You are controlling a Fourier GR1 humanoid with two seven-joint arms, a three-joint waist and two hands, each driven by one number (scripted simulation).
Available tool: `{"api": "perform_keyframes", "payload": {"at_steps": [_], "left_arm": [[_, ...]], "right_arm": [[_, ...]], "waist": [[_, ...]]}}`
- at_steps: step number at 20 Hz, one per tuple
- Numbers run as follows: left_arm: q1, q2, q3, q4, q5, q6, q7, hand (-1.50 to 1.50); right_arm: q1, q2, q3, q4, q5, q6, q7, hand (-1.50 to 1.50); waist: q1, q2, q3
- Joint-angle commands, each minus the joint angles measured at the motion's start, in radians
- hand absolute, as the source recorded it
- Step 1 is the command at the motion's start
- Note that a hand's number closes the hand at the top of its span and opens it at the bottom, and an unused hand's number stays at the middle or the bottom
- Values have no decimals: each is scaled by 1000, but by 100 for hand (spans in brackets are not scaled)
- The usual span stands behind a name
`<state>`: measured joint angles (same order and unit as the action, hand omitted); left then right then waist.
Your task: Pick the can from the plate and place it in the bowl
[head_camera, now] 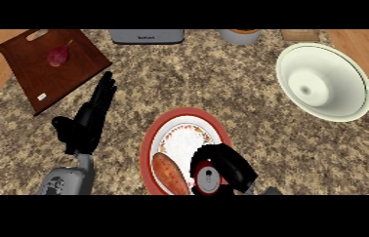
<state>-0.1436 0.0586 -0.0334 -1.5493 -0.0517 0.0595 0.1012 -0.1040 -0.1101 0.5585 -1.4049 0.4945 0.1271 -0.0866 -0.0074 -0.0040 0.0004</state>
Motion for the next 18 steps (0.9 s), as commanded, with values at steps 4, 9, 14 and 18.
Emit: {"api": "perform_keyframes", "payload": {"at_steps": [4, 9, 14, 18], "left_arm": [[-19, 19, 37, 12, 16, -2, 14, 0], [35, -5, 6, 1, -15, 16, -43, 0], [-8, 4, 21, 17, 8, -3, -11, 0], [40, -24, -13, -11, -11, 9, -17, 0]], "right_arm": [[188, -283, -241, -273, -231, 92, -222, 150], [346, -337, -323, -529, -316, 83, -303, 150], [385, -364, -441, -804, -360, 57, -194, 150], [364, -373, -542, -928, -389, 55, -21, 150]], "waist": [[-23, 0, 0], [-21, -3, -1], [-23, -1, -2], [-2, 1, -1]]}}
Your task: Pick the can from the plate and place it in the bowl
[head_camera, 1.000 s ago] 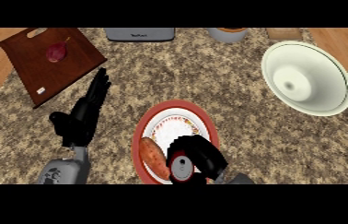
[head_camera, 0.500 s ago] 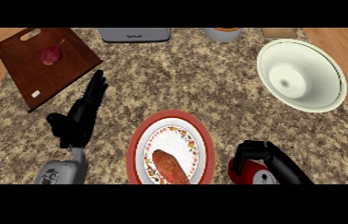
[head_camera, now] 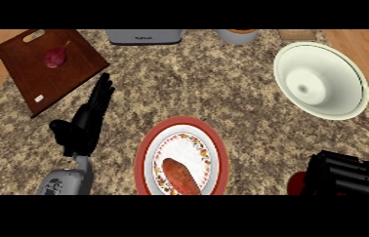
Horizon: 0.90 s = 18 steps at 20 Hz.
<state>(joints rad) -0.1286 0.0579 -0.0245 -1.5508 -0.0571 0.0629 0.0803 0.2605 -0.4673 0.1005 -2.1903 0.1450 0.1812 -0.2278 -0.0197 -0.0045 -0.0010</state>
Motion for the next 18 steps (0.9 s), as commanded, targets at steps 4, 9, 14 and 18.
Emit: {"api": "perform_keyframes", "payload": {"at_steps": [4, 9, 14, 18], "left_arm": [[-55, -14, 0, 36, -1, 4, 24, 0], [28, -23, -45, -83, -15, 0, 59, 0], [-82, 4, 14, 39, 1, -17, 24, 0], [-14, 8, -13, -49, 4, -38, 44, 0]], "right_arm": [[-70, -56, -189, -243, -105, 18, 346, 150], [-304, -90, -253, -202, -195, 12, 598, 150], [-553, -147, -283, 35, -173, 9, 657, 150], [-649, -144, -253, 180, -142, 45, 658, 150]], "waist": [[11, 5, 0], [27, 4, 0], [33, 8, 0], [32, 5, 1]]}}
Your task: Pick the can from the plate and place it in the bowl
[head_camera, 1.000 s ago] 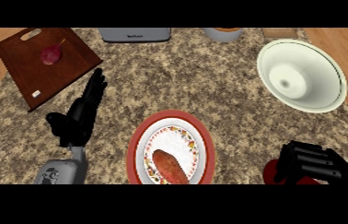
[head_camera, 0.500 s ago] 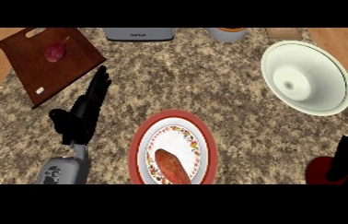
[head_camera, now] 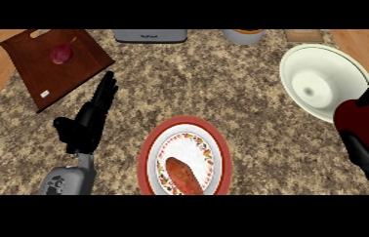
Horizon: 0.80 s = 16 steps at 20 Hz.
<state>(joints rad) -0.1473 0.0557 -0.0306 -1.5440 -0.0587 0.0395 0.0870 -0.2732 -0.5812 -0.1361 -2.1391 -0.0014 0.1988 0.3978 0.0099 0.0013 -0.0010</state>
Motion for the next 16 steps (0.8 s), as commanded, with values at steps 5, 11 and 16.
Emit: {"api": "perform_keyframes", "payload": {"at_steps": [5, 11, 16], "left_arm": [[-28, -11, -3, 29, -4, -1, -9, 0], [-22, -18, -11, 60, -14, -3, -40, 0], [-7, 2, 6, 6, -6, -7, -8, 0]], "right_arm": [[-155, -69, 48, 329, 259, 6, -119, 150], [-243, -62, 67, 661, 436, -88, -344, 150], [-234, -50, 20, 910, 490, -180, -545, 150]], "waist": [[8, 5, 1], [11, 7, 1], [8, 5, 2]]}}
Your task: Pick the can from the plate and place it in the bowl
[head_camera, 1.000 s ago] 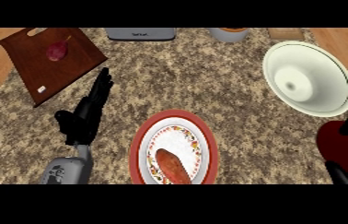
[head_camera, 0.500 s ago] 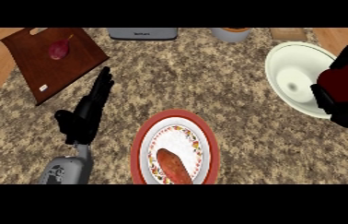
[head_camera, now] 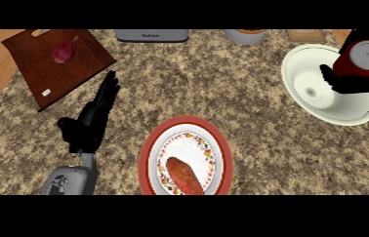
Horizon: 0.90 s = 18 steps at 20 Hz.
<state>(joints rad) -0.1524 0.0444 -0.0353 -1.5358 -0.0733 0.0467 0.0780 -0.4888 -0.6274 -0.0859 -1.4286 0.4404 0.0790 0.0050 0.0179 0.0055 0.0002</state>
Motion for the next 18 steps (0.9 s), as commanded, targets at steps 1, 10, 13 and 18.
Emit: {"api": "perform_keyframes", "payload": {"at_steps": [1, 10, 13, 18], "left_arm": [[-64, -24, -13, 1, -8, 19, 71, 0], [-5, -26, -29, -5, -8, -1, 17, 0], [-33, -9, -7, 5, 9, -17, 18, 0], [-18, -18, -12, 7, -7, 0, 8, 0]], "right_arm": [[-56, 0, -19, 249, 71, -70, -160, 150], [-206, -2, -26, 763, 136, -78, -397, 150], [-253, -6, -73, 890, 89, -8, -419, -150], [-259, 15, -84, 1005, 68, 50, -625, -150]], "waist": [[-1, 1, 1], [17, 8, 1], [21, 10, 2], [16, 8, 2]]}}
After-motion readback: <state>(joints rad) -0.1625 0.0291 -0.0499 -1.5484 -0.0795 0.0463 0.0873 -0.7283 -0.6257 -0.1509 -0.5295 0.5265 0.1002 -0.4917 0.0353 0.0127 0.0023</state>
